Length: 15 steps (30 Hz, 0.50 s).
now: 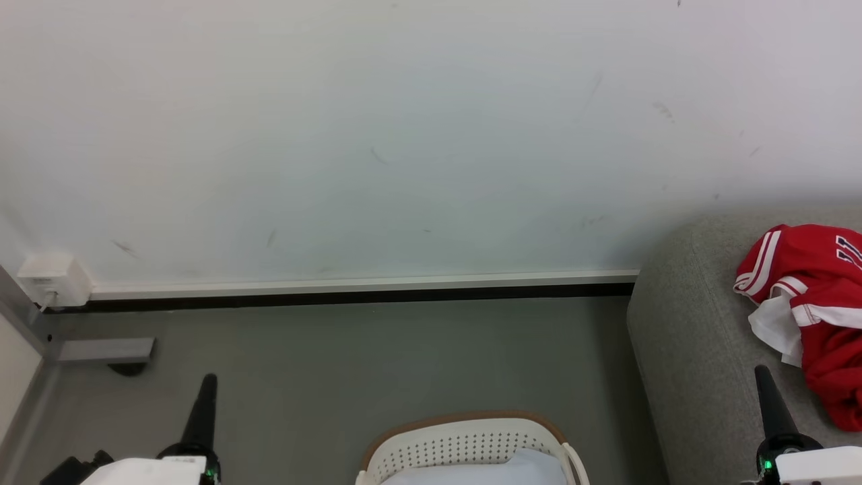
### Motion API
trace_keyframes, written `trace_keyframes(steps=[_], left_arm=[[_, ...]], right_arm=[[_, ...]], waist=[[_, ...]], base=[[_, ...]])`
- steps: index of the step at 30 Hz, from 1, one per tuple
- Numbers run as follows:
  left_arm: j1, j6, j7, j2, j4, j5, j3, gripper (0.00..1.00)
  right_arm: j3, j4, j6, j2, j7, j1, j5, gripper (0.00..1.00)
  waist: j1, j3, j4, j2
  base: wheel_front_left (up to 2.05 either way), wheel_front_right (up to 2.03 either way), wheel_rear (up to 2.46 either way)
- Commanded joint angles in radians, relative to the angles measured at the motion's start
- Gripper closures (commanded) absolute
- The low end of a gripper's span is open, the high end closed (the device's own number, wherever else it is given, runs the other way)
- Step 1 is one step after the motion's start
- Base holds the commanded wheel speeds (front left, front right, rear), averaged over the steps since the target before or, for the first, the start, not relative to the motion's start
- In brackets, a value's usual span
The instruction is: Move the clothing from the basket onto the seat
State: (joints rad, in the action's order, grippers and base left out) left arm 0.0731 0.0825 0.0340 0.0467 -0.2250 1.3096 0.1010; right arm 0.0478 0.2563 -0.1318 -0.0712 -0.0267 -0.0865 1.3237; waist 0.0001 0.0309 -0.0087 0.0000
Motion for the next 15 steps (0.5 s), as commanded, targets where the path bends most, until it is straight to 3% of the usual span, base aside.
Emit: trace_keyframes(steps=[1,15], left_arm=[[0.016,0.0,0.006,0.006,0.01,0.028,0.005,1.0],[0.026,-0.001,0.037,0.006,0.019,0.14,0.01,1.0]], right_arm=[[0.009,-0.005,0.001,-0.003,-0.006,-0.021,0.029,1.0],[0.026,-0.003,0.002,0.001,-0.035,-0.03,0.137,1.0]], waist=[[-0.0001,-0.001,0.0,0.0],[-0.0001,-0.011,0.003,0.0]], base=[[0.0,0.0,0.0],[0.0,0.0,0.0]])
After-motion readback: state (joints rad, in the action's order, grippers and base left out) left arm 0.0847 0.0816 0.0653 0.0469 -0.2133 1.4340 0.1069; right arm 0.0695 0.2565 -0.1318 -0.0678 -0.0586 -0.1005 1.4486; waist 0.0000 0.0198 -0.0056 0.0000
